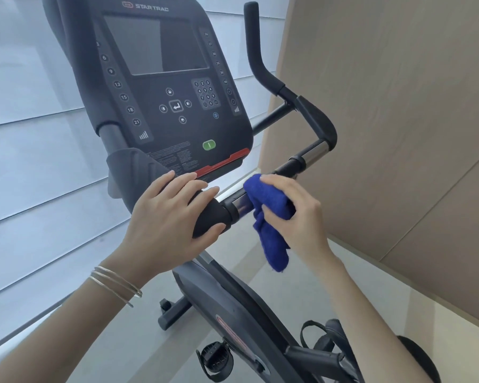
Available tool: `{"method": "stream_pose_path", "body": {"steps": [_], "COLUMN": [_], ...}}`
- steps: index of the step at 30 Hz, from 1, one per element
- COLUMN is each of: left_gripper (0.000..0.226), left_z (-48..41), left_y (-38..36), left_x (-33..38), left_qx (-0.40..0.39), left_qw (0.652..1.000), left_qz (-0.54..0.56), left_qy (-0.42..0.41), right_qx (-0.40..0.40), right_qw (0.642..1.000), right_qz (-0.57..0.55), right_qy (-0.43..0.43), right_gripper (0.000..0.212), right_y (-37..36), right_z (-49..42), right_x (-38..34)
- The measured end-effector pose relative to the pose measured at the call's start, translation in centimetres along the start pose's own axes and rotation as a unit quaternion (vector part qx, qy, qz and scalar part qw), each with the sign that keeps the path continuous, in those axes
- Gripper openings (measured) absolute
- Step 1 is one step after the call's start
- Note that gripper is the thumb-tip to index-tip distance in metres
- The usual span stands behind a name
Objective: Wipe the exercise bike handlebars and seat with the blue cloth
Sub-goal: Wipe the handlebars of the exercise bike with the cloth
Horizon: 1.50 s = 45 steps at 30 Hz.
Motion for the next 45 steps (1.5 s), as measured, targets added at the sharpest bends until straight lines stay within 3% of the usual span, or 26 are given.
{"method": "stream_pose_path", "body": {"steps": [3, 9, 12, 17, 21, 26, 30, 33, 38, 45], "left_gripper": [0.053, 0.071, 0.077, 0.076, 0.072, 0.060, 0.049, 0.048, 0.046, 0.045], "left_z": [-0.5, -2.4, -2.8, -3.0, -2.8, -2.4, -2.1, -2.2, -2.3, -2.3], "left_y": [0.2, 0.4, 0.3, 0.1, -0.1, 0.0, 0.1, 0.0, 0.0, 0.1], "left_x": [-1.2, -4.0, -4.4, -5.0, -5.0, -5.0, -5.1, -5.2, -5.2, -5.2], "left_qx": [-0.024, -0.090, -0.104, -0.094, -0.068, -0.043, -0.012, -0.004, -0.008, -0.010], "left_qw": [1.000, 0.995, 0.992, 0.988, 0.990, 0.988, 0.985, 0.982, 0.981, 0.980], "left_qz": [0.008, 0.028, 0.044, 0.061, 0.066, 0.094, 0.126, 0.139, 0.150, 0.155], "left_qy": [-0.014, -0.025, -0.058, -0.105, -0.109, -0.114, -0.120, -0.124, -0.124, -0.128], "right_qx": [-0.051, 0.070, 0.056, -0.042, 0.008, 0.059, -0.002, -0.043, -0.035, -0.119], "right_qw": [0.996, 0.984, 0.986, 0.987, 0.982, 0.976, 0.976, 0.974, 0.974, 0.976], "right_qz": [-0.057, -0.061, -0.038, -0.044, -0.032, 0.070, 0.173, 0.173, 0.135, 0.105], "right_qy": [-0.051, -0.155, -0.149, -0.145, -0.184, -0.197, -0.132, -0.142, -0.177, -0.147], "right_gripper": [0.048, 0.036, 0.032, 0.035, 0.032, 0.036, 0.056, 0.069, 0.058, 0.051], "right_y": [-0.4, 2.1, 1.5, -0.3, 0.3, 0.3, -1.6, -1.5, -0.7, -1.9], "right_z": [0.1, -2.7, -2.5, -1.4, -2.5, -3.7, -1.7, -1.1, -4.0, -3.9], "right_x": [0.1, 3.2, 2.3, -0.4, -0.2, -0.3, -1.8, -2.1, -1.7, -3.2]}}
Point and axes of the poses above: each hand's wrist, its own z-axis away from the middle knuckle, its own y-axis out of the back of the hand, x = y × z, the point moved 5 cm from there along -z, towards the middle knuckle, and after that the axes turned 4 degrees about x, right-handed, at the moved point
